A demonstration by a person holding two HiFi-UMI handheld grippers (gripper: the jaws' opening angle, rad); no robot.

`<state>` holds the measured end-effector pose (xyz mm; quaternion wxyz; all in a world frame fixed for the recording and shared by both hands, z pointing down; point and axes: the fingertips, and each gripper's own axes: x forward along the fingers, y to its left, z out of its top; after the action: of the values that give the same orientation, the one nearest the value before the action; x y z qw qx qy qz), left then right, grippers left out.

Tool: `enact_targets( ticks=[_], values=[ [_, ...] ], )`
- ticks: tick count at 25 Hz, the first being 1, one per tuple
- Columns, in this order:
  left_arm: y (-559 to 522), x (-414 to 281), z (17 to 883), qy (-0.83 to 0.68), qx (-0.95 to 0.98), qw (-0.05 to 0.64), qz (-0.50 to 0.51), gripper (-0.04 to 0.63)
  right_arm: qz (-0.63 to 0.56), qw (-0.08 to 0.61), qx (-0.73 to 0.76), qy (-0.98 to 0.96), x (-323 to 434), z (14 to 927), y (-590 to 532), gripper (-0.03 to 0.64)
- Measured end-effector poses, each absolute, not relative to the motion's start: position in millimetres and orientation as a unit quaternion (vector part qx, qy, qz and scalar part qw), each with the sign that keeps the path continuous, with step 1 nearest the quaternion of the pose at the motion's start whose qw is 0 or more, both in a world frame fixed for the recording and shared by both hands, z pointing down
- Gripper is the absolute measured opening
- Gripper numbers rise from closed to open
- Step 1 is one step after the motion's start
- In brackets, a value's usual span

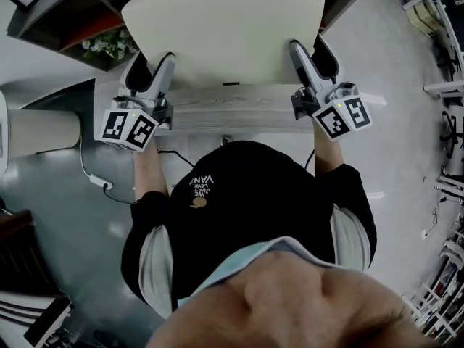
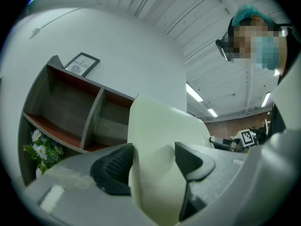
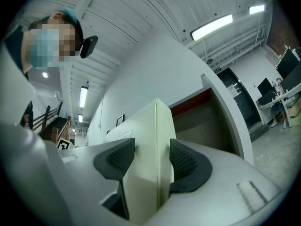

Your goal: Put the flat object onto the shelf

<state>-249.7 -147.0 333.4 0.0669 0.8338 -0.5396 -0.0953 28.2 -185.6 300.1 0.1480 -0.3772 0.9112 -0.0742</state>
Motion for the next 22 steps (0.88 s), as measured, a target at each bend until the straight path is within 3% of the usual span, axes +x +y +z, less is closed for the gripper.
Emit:
enact_targets(
  ticks=[22],
  values=[
    [-167,-249,217,-0.486,0.865,-0.039,-0.119,0.285,0.013,0.208,-0.398,0.893,33,199,-183,0.221]
  ],
)
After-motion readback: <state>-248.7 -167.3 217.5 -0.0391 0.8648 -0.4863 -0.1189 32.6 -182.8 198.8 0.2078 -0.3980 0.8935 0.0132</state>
